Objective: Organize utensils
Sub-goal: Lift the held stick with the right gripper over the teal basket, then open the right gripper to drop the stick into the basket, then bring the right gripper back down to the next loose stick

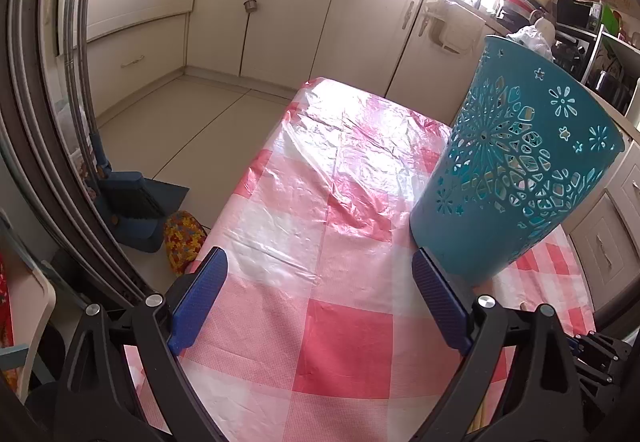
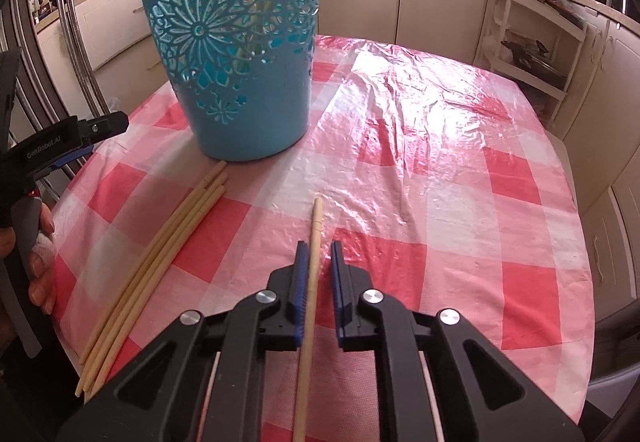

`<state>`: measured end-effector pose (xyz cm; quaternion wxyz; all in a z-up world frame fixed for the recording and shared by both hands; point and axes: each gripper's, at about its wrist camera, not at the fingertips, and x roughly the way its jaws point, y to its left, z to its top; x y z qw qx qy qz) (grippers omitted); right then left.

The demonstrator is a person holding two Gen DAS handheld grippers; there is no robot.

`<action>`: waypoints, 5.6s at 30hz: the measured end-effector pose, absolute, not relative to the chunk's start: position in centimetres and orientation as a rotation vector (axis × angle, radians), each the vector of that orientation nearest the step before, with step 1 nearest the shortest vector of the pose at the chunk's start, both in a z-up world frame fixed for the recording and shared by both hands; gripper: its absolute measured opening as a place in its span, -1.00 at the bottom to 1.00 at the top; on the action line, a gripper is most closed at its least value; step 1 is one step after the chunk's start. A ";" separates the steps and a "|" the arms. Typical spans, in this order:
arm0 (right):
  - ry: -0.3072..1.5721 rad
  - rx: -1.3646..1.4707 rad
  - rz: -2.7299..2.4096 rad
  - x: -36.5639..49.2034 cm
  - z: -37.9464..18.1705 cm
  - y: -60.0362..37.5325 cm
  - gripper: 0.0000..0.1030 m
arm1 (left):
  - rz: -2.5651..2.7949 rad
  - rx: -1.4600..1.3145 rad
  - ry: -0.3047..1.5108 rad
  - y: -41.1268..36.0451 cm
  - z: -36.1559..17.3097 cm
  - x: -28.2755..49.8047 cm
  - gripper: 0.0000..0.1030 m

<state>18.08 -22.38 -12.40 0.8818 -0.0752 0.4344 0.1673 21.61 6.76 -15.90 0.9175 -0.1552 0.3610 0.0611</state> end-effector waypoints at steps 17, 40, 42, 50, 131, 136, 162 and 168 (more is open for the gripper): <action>0.828 0.149 0.457 16.8 -8.3 -24.9 -0.89 | 0.123 -0.334 0.745 7.2 -16.0 21.6 0.74; 0.674 0.379 0.663 16.0 -0.5 -25.4 -0.89 | 0.123 -0.335 0.752 7.3 -16.2 21.9 0.74; 0.656 0.386 0.678 15.8 0.3 -25.1 -0.89 | 0.124 -0.339 0.752 7.3 -16.2 21.9 0.74; 0.613 0.418 0.724 15.7 2.2 -24.9 -0.89 | 0.124 -0.342 0.752 7.3 -16.3 21.9 0.74; 0.513 0.169 0.552 24.9 3.3 -18.3 -0.89 | 0.119 -0.364 0.756 7.5 -16.4 22.0 0.74; 0.549 0.154 0.543 24.3 2.8 -18.4 -0.87 | 0.117 -0.366 0.753 7.5 -16.3 21.9 0.74; 0.905 0.084 0.458 14.5 -9.8 -19.2 -0.42 | 0.120 -0.397 0.755 8.1 -16.6 21.8 0.74; 0.942 0.062 0.450 14.6 -11.2 -18.4 -0.42 | 0.118 -0.393 0.754 8.1 -16.6 21.7 0.74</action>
